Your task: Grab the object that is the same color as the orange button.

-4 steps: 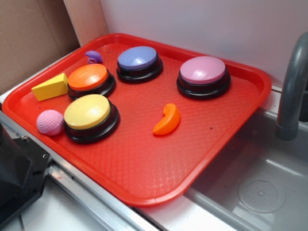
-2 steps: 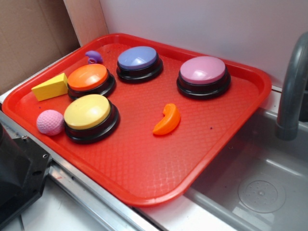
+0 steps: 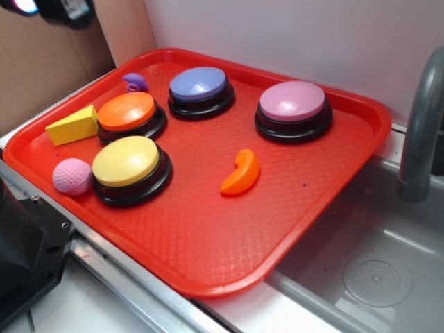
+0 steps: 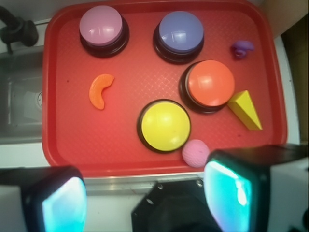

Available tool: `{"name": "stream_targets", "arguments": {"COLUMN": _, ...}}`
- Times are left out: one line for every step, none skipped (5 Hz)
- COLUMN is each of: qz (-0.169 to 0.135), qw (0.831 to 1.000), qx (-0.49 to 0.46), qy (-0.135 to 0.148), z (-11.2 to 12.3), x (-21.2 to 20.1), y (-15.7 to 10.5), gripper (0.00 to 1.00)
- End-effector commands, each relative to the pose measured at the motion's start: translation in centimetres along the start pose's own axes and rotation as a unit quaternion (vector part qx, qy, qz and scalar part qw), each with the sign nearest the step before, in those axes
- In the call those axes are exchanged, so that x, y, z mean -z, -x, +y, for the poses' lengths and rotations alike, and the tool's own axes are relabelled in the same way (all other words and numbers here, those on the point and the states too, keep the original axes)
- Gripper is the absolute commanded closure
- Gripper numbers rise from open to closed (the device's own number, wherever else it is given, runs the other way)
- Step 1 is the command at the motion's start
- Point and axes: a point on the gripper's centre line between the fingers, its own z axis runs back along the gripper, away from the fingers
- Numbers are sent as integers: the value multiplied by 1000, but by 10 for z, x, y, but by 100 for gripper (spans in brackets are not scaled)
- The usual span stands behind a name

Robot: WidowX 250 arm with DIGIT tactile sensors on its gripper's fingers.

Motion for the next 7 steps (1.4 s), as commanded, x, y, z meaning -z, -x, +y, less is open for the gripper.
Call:
{"name": "stream_targets", "arguments": {"qz": 28, "qw": 999, "qx": -9, "qy": 19, "z": -40, "x": 63, "y": -40, "gripper": 0}}
{"name": "stream_targets", "arguments": {"qz": 33, "qw": 999, "qx": -41, "qy": 6, "z": -53, "x": 97, "y": -59, "gripper": 0}}
{"name": "stream_targets", "arguments": {"qz": 8, "qw": 997, "qx": -70, "qy": -18, "z": -66, "x": 122, "y": -65, "gripper": 0}}
{"name": "stream_targets", "arguments": {"qz": -2, "qw": 997, "qx": -72, "qy": -36, "z": -73, "x": 145, "y": -75, "gripper": 0}}
{"name": "stream_targets", "arguments": {"qz": 24, "qw": 996, "qx": -80, "qy": -29, "z": -72, "x": 167, "y": -76, "gripper": 0}}
{"name": "stream_targets", "arguments": {"qz": 22, "qw": 995, "qx": -90, "qy": -31, "z": -68, "x": 178, "y": -75, "gripper": 0}}
{"name": "stream_targets", "arguments": {"qz": 30, "qw": 994, "qx": -102, "qy": -26, "z": -66, "x": 185, "y": -71, "gripper": 0}}
